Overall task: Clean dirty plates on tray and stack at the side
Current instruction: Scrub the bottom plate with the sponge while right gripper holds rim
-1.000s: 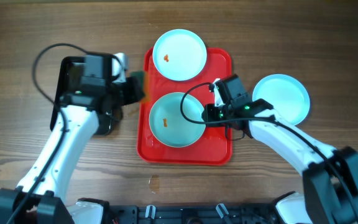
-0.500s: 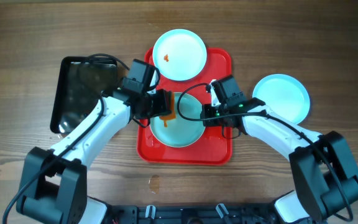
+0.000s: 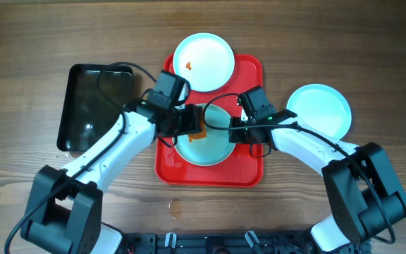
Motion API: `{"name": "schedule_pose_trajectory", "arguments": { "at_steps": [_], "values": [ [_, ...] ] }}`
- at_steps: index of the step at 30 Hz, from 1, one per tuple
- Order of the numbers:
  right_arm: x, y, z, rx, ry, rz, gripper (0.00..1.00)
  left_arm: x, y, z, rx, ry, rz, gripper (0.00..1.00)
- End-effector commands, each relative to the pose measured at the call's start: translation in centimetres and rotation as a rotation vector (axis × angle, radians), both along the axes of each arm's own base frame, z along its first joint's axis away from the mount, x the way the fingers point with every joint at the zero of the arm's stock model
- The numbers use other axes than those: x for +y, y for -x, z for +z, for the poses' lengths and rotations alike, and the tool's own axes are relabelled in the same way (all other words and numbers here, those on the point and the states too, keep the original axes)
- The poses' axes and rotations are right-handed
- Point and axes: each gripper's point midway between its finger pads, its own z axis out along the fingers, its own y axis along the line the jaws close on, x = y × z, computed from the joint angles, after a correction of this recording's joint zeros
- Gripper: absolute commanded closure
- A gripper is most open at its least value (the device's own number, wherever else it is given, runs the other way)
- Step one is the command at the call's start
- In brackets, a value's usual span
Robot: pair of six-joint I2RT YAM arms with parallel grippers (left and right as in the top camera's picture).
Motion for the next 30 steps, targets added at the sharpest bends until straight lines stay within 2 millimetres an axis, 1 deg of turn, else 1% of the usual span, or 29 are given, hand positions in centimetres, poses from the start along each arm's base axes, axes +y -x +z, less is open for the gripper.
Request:
{"name": "schedule_pose_trajectory", "arguments": {
  "at_steps": [1, 4, 6, 8, 11, 15, 17, 19, 22, 26, 30],
  "values": [
    [-2.2, -0.2, -0.8, 0.01, 0.091, -0.136, 0.95, -2.2, 0.4, 0.1, 0.0, 0.018, 0.0, 0.96],
    [-2.2, -0.3, -0.8, 0.008, 0.091, -0.138, 0.96, -3.2, 0.9, -0.9, 0.017, 0.003, -0.015, 0.96],
    [-2.2, -0.3, -0.8, 0.008, 0.091, -0.136, 0.96, -3.3, 1.2, -1.9, 0.033, -0.017, -0.018, 0.96],
    [-2.2, -0.3, -0.8, 0.007, 0.091, -0.135, 0.96, -3.0, 1.2, -3.3, 0.055, -0.055, 0.001, 0.96],
    [-2.2, -0.3, -0.8, 0.008, 0.091, -0.135, 0.96, -1.7, 0.7, -5.1, 0.057, -0.135, 0.029, 0.96],
    [-2.3, -0.1, -0.8, 0.014, 0.094, -0.135, 0.96, 1.0, -0.1, -7.6, 0.04, -0.289, 0.079, 0.96],
    [-2.3, 0.0, -0.8, 0.017, 0.096, -0.135, 0.96, 2.2, -0.3, -8.3, 0.037, -0.35, 0.094, 0.96],
    [-2.3, 0.0, -0.9, 0.019, 0.098, -0.134, 0.96, 3.2, -0.6, -8.8, 0.023, -0.399, 0.066, 0.96],
    [-2.3, 0.0, -0.9, 0.02, 0.098, -0.135, 0.96, 5.3, -1.1, -9.0, 0.008, -0.479, 0.097, 0.96],
    [-2.3, 0.1, -0.9, 0.021, 0.099, -0.135, 0.96, 7.7, -2.1, -8.8, -0.02, -0.555, 0.096, 0.96],
    [-2.4, 0.2, -0.9, 0.027, 0.103, -0.135, 0.96, 10.8, -3.1, -8.4, -0.035, -0.632, 0.163, 0.96]
  ]
}}
